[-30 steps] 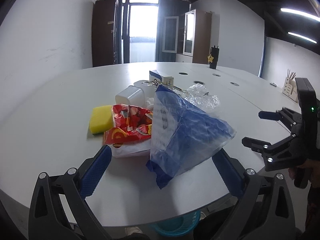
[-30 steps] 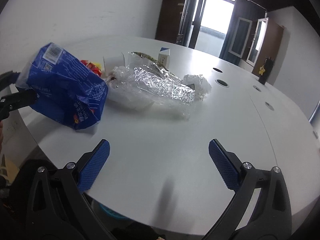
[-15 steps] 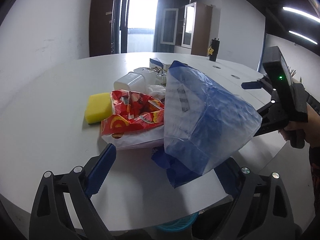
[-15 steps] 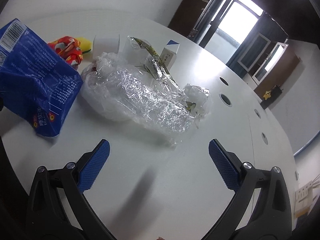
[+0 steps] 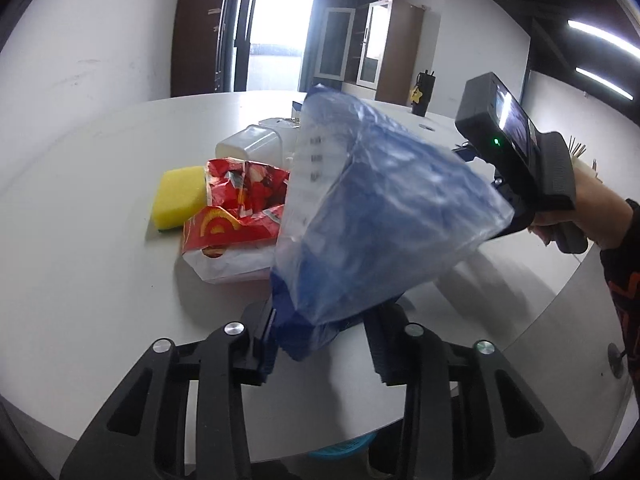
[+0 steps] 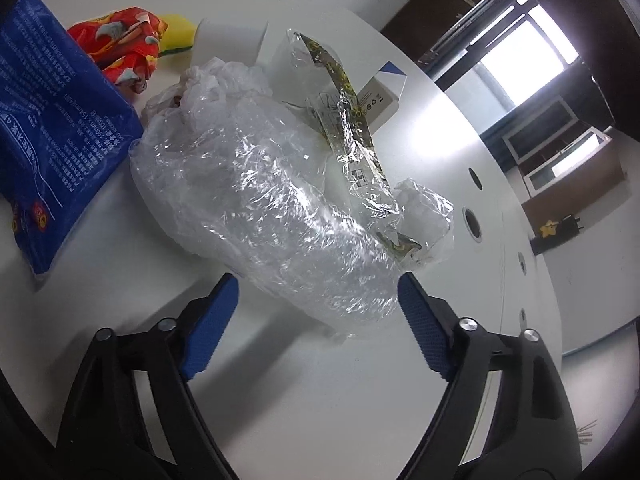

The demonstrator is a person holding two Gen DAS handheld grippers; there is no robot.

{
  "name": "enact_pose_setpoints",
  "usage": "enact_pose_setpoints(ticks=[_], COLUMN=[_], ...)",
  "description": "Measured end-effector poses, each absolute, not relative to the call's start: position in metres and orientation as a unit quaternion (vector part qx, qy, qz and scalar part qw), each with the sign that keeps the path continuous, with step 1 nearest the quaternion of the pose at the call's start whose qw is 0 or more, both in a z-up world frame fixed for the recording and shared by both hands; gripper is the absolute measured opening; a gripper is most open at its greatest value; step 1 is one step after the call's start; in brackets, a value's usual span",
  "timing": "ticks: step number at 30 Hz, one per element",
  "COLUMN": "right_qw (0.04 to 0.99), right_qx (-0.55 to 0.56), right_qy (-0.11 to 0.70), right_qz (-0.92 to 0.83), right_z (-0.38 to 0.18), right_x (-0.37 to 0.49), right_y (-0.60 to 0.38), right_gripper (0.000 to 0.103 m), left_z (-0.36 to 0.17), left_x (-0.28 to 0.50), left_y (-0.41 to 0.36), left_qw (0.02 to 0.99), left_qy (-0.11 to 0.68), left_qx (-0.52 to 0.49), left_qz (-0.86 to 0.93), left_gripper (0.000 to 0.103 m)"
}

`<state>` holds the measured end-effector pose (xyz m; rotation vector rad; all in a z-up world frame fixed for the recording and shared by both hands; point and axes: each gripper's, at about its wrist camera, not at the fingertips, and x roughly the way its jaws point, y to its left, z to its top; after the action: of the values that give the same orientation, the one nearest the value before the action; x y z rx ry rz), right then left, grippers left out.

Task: Collect trash
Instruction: 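Close the left tool on the blue bag while the right tool grasps the clear plastic wrap, then lift the blue bag and clear wrap and carry both over the blue basket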

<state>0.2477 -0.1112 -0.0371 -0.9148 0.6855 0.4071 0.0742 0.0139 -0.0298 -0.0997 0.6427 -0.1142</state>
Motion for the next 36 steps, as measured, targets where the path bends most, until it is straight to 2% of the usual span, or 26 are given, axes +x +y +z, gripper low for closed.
enact_pose_setpoints(ticks=[2,3,5,11,18,24,36], right_qw=[0.819,0.819,0.822,0.836,0.875,0.889,0.939], right_qx=[-0.436,-0.44,-0.439,-0.427,-0.362,-0.329,-0.141], right_qy=[0.324,0.321,0.316,0.301,0.279,0.272,0.254], right_qz=[0.186,0.18,0.177,0.167,0.16,0.167,0.185], right_z=[-0.039,-0.04,-0.039,-0.034,-0.01,-0.012,0.0], right_x=[0.248,0.246,0.246,0.226,0.189,0.156,0.099], right_y=[-0.11,-0.109,-0.11,-0.122,-0.147,-0.156,-0.182], right_gripper=[0.059,0.057,0.044,0.032,0.029,0.028,0.027], left_z=[-0.03,-0.029,-0.027,-0.021,-0.008,0.002,0.023], left_x=[0.074,0.073,0.072,0.064,0.053,0.046,0.012], left_y=[0.016,0.017,0.02,0.023,0.014,0.012,0.037], left_qw=[0.945,0.944,0.945,0.949,0.956,0.961,0.972], left_qy=[0.318,0.318,0.315,0.302,0.281,0.265,0.225], left_qx=[-0.056,-0.06,-0.064,-0.072,-0.063,-0.057,-0.067], left_qz=[-0.059,-0.06,-0.059,-0.055,-0.055,-0.057,-0.026], left_gripper=[0.025,0.024,0.02,0.007,0.004,0.004,0.003])
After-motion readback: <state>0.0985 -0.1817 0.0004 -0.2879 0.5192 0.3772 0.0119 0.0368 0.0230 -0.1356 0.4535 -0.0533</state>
